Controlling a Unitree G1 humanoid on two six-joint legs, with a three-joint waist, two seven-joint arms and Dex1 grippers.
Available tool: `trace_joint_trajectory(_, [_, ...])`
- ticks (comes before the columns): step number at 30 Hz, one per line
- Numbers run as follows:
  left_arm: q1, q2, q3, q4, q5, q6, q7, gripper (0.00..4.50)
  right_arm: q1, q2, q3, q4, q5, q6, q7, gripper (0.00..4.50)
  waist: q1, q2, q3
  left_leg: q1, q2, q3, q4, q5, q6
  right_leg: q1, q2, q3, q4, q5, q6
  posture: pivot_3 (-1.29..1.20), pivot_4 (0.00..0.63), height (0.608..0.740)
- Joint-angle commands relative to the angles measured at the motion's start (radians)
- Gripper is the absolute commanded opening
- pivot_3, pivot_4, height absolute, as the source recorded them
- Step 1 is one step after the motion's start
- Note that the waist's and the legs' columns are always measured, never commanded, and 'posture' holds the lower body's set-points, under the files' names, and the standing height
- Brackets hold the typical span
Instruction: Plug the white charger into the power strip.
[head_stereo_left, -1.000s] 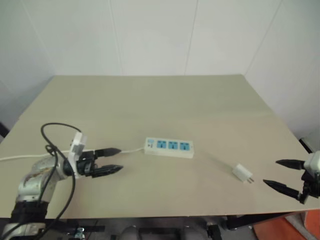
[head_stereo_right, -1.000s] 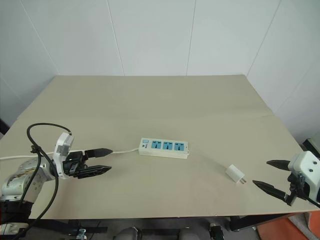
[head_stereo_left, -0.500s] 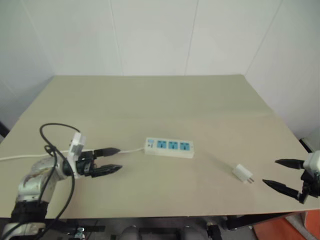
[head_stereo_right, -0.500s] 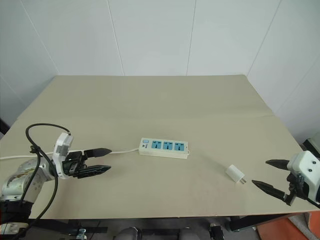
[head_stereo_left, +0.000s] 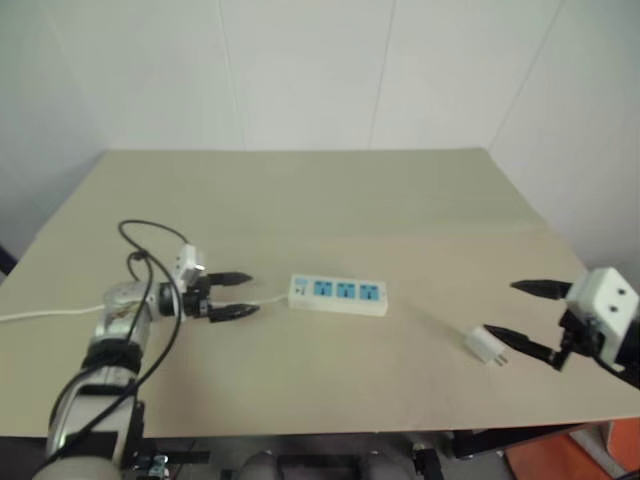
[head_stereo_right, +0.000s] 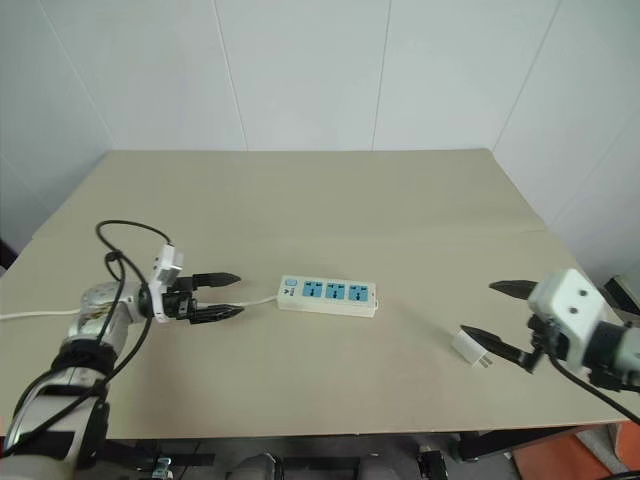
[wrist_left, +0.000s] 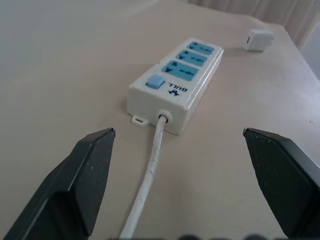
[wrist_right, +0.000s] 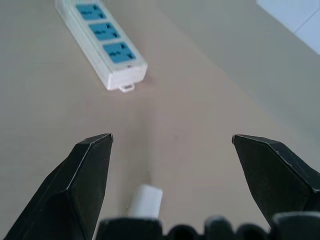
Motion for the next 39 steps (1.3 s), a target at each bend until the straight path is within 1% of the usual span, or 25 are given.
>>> trace_joint_trajectory(1, [-0.091,-0.027,-0.049,0.146,0.103,-0.106,-0.017,4.47,-0.044,0.024,0.076,-0.109,-0.011,0.07,-0.099,4.5,0.001,0.0,0.0,-0.001,0.0,0.0,0.0,0.0,0.0,-0.001,0.0,0.0,0.0,0.001,-0.001,0.0,0.15,0.74])
trace_joint_trajectory(3, [-0.136,-0.05,-0.057,0.212,0.139,-0.139,0.0,4.47,-0.05,0.048,0.113,-0.154,-0.014,0.088,-0.135,4.5,0.002,0.0,0.0,-0.003,0.0,-0.001,0.0,0.0,0.0,-0.002,0.0,-0.001,0.0,0.002,-0.004,0.0,0.15,0.74])
trace_joint_trajectory(6, [-0.183,-0.079,-0.072,0.274,0.199,-0.168,0.04,4.47,-0.04,0.076,0.143,-0.199,-0.02,0.119,-0.185,4.5,0.003,-0.001,0.0,-0.004,-0.001,-0.002,0.0,0.0,0.0,-0.002,0.0,-0.001,0.0,0.002,-0.004,0.0,0.15,0.74])
trace_joint_trajectory(11, [-0.215,-0.111,-0.07,0.323,0.259,-0.167,0.105,4.47,0.01,0.108,0.123,-0.261,-0.004,0.169,-0.227,4.5,0.011,0.0,0.0,-0.003,-0.001,-0.002,0.001,0.0,0.0,-0.001,-0.001,-0.002,0.001,0.002,-0.003,0.0,0.15,0.74])
trace_joint_trajectory(15, [-0.22,-0.122,-0.064,0.335,0.273,-0.153,0.074,3.62,0.039,0.118,0.098,-0.295,0.019,0.197,-0.239,4.5,0.01,0.0,0.0,-0.002,-0.001,-0.003,0.001,0.0,0.0,-0.001,0.0,-0.002,0.003,-0.001,0.002,0.0,0.15,0.74])
trace_joint_trajectory(16, [-0.22,-0.125,-0.061,0.336,0.276,-0.149,0.068,3.34,0.044,0.118,0.095,-0.302,0.024,0.203,-0.243,4.5,0.01,0.0,0.0,-0.002,-0.001,-0.003,0.001,0.0,0.0,-0.001,0.0,-0.002,0.003,-0.001,0.002,0.0,0.15,0.74])
trace_joint_trajectory(17, [-0.219,-0.128,-0.059,0.336,0.278,-0.146,0.066,2.93,0.048,0.119,0.092,-0.308,0.028,0.209,-0.246,4.5,0.009,0.0,0.0,-0.001,-0.001,-0.003,0.002,0.0,0.0,-0.001,0.0,-0.001,0.003,-0.001,0.002,0.0,0.15,0.74])
trace_joint_trajectory(18, [-0.217,-0.131,-0.057,0.336,0.281,-0.145,0.068,2.75,0.048,0.12,0.092,-0.312,0.03,0.215,-0.25,4.5,0.007,0.0,0.0,-0.001,-0.001,-0.003,0.002,0.0,0.0,-0.001,0.0,-0.001,0.003,-0.001,0.002,0.0,0.15,0.74])
trace_joint_trajectory(20, [-0.212,-0.135,-0.053,0.335,0.286,-0.147,0.075,2.09,0.046,0.124,0.094,-0.318,0.033,0.225,-0.257,4.5,0.005,0.0,0.0,-0.002,-0.001,-0.003,0.002,0.0,0.0,0.0,0.0,-0.001,0.003,-0.001,0.002,0.0,0.15,0.74])
trace_joint_trajectory(25, [-0.214,-0.14,-0.031,0.332,0.28,-0.134,0.068,0.44,0.017,0.134,0.141,-0.313,0.028,0.239,-0.278,4.5,0.002,0.0,0.0,-0.002,-0.001,-0.003,0.002,0.0,0.0,0.0,0.0,-0.002,0.002,0.0,0.001,0.0,0.15,0.74])
trace_joint_trajectory(26, [-0.214,-0.139,-0.029,0.331,0.28,-0.133,0.064,0.17,0.011,0.136,0.148,-0.311,0.028,0.241,-0.283,4.5,0.002,0.0,0.0,-0.002,-0.001,-0.003,0.002,0.0,0.0,-0.001,0.0,-0.002,0.002,0.0,0.001,0.0,0.15,0.74])
trace_joint_trajectory(27, [-0.215,-0.137,-0.027,0.329,0.28,-0.131,0.058,0.04,0.006,0.136,0.157,-0.307,0.025,0.24,-0.286,4.5,0.002,0.0,0.0,-0.002,-0.001,-0.003,0.002,0.0,0.0,-0.001,0.0,-0.002,0.002,0.0,0.001,0.0,0.15,0.74])
trace_joint_trajectory(32, [-0.213,-0.134,-0.004,0.311,0.265,-0.147,0.094,0.04,-0.014,0.137,0.184,-0.291,0.016,0.231,-0.291,4.5,0.002,0.0,0.0,-0.002,-0.001,-0.003,0.002,0.0,0.0,-0.001,0.0,-0.002,0.002,0.0,0.001,0.0,0.15,0.74])
trace_joint_trajectory(35, [-0.205,-0.105,0.018,0.257,0.23,-0.152,0.01,0.04,-0.013,0.148,0.2,-0.285,0.004,0.217,-0.3,4.5,0.001,0.0,0.0,-0.002,-0.001,-0.004,0.002,0.0,0.0,-0.001,0.0,-0.002,0.002,0.0,0.001,0.0,0.15,0.74])
trace_joint_trajectory(37, [-0.165,-0.069,0.04,0.158,0.177,-0.095,-0.041,0.04,-0.001,0.165,0.209,-0.284,-0.006,0.204,-0.304,4.5,0.0,0.0,0.0,-0.003,-0.001,-0.004,0.001,0.0,0.0,-0.001,0.0,-0.002,0.002,0.0,0.0,0.0,0.15,0.74])
trace_joint_trajectory(39, [-0.09,-0.028,0.046,0.013,0.144,-0.033,-0.057,0.04,0.009,0.182,0.216,-0.283,-0.012,0.195,-0.309,4.5,-0.007,0.0,0.0,-0.002,-0.001,-0.003,0.001,0.0,0.0,-0.001,0.0,-0.001,0.002,0.003,-0.004,0.0,0.15,0.74])
